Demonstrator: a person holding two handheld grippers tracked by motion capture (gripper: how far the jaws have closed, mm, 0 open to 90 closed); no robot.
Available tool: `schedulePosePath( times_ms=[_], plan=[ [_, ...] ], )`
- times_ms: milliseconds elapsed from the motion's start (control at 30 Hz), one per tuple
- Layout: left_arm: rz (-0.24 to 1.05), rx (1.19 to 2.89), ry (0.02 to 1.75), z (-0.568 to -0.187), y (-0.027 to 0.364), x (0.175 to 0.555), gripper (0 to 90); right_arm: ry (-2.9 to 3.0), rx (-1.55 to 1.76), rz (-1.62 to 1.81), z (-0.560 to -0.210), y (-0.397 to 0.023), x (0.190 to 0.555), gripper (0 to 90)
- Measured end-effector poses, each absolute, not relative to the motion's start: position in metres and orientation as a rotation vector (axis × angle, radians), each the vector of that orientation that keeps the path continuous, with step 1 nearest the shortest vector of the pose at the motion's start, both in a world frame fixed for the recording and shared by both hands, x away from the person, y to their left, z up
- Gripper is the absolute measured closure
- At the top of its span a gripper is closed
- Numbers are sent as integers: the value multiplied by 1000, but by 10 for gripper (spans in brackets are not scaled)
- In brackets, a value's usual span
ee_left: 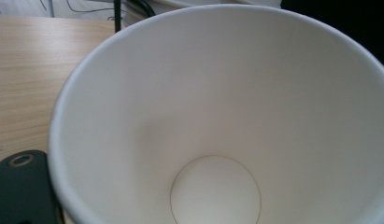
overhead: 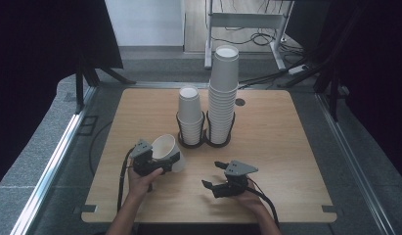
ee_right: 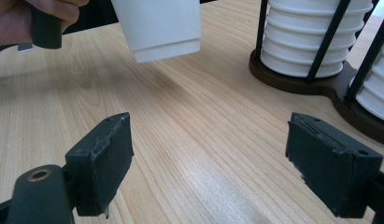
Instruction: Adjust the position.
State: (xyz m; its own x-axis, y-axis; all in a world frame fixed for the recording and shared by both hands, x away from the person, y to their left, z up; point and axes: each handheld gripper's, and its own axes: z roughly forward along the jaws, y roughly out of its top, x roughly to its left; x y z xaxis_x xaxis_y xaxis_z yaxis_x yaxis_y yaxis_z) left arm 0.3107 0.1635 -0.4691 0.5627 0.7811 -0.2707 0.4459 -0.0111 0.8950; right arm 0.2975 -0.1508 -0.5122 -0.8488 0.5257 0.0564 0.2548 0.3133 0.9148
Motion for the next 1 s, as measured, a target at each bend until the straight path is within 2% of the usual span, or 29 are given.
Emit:
schedulePosePath(
  times_ms=[467, 1000],
  plan=[
    [434, 1633, 1130, -472, 187, 315, 129, 2327, 710, 1542, -513, -151, 298, 155],
    [594, 1657, 1216, -472, 202, 317, 128, 2330, 709, 1541, -513, -151, 298, 155]
  ],
)
